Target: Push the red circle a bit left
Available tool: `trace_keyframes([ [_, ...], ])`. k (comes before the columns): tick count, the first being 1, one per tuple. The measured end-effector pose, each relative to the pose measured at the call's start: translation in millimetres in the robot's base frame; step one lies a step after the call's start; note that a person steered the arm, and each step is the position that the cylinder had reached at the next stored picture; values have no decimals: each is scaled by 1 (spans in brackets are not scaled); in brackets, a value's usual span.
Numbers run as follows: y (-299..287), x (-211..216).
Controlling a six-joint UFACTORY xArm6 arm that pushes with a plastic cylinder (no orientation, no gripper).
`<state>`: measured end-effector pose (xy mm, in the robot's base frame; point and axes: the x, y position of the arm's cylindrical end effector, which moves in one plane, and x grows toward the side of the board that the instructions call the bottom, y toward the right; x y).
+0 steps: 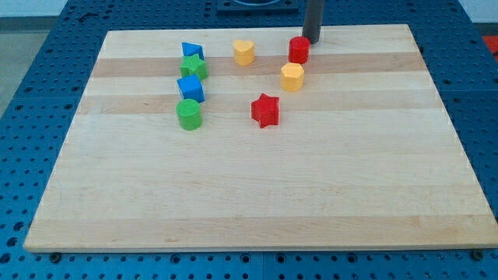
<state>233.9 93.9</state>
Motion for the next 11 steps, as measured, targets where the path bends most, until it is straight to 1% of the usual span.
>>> trace_keyframes([
  [3, -5, 18],
  [4, 58, 20],
  [6, 58, 26],
  [7, 35, 15],
  [8, 34, 15],
  [9, 33, 25],
  [10, 32, 55],
  [11, 32, 56],
])
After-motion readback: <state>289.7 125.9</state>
